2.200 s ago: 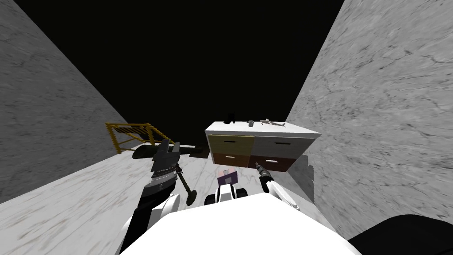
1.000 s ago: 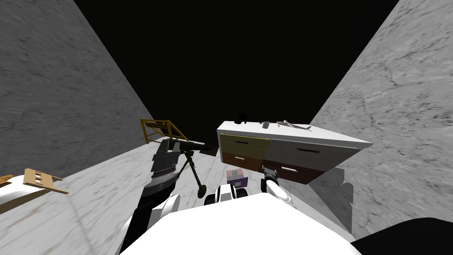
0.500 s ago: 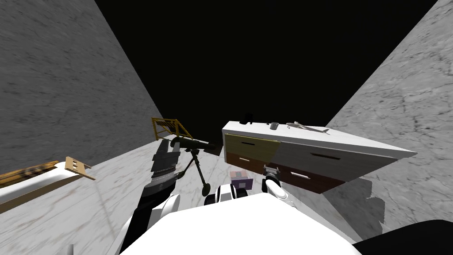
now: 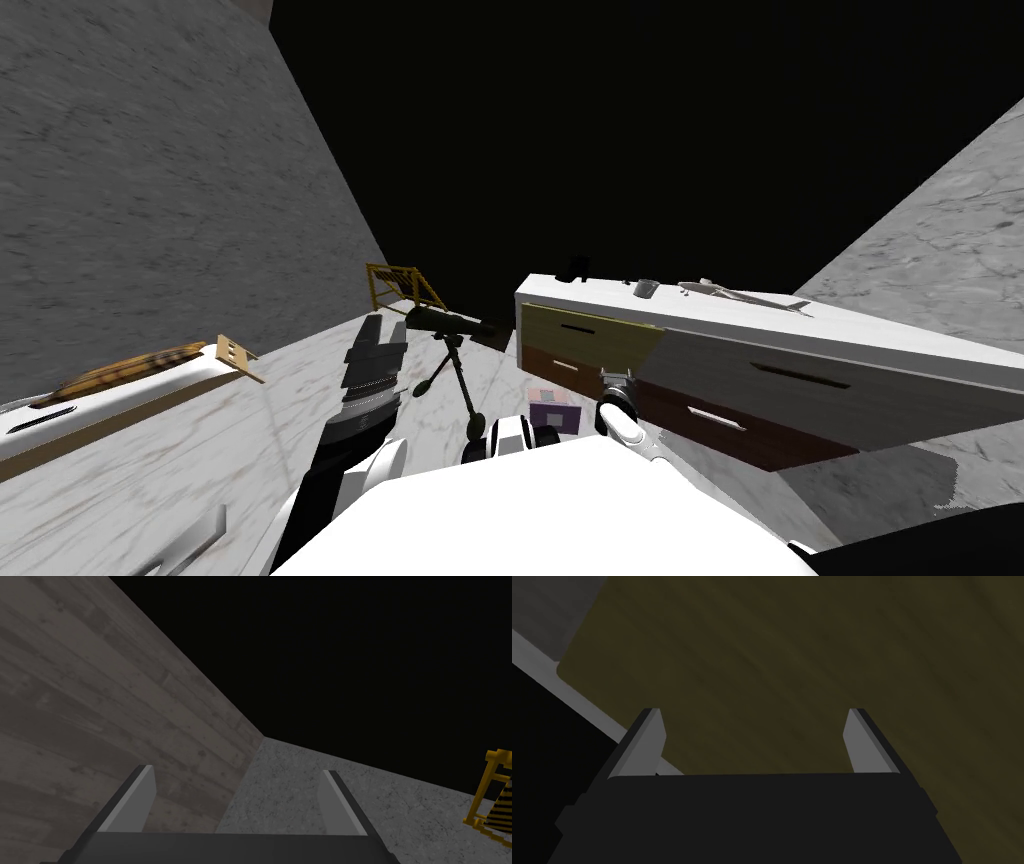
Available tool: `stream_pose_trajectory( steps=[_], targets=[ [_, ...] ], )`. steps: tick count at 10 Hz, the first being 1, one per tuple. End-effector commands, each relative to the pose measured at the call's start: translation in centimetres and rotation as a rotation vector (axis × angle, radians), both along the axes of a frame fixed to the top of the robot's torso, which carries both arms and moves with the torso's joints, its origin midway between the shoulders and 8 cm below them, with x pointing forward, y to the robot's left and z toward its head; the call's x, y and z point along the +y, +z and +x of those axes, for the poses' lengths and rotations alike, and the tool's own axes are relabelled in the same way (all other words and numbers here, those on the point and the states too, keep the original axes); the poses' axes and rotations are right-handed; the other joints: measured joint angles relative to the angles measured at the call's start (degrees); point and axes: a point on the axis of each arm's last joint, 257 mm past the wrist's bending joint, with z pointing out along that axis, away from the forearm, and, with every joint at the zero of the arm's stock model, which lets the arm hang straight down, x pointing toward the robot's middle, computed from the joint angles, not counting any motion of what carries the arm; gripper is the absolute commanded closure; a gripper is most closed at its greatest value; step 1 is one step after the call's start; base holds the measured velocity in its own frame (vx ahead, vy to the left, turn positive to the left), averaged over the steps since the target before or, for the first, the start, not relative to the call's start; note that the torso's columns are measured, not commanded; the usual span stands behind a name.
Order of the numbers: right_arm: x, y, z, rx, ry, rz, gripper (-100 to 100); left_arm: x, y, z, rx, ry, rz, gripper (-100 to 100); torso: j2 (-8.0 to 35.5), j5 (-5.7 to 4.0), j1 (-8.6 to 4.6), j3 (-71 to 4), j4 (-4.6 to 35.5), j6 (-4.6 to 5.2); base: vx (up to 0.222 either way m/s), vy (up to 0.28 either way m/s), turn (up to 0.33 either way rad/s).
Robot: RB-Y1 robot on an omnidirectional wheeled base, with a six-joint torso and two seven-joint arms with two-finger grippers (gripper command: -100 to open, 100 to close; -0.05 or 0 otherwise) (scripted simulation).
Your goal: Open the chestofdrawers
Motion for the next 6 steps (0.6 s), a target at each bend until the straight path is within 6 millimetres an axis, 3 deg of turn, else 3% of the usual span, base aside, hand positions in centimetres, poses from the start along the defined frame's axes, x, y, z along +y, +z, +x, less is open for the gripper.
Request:
stream_pose_trajectory(
  steps=[1, 6],
  targets=[
    [-1.1, 1.9, 1.1, 0.045, 0.036, -0.154, -100, 0.0, 0.0, 0.0, 0.0, 0.0, 0.0, 0, 0.04, -0.01, -0.01, 0.03, 0.02, -0.05, 0.074, 0.103, 0.232],
    [-2.2, 5.3, 3.1, 0.1, 0.102, -0.388, -100, 0.0, 0.0, 0.0, 0.0, 0.0, 0.0, 0, 0.12, 0.01, 0.07, 0.09, 0.05, -0.04, 0.057, 0.077, 0.152]
  ],
)
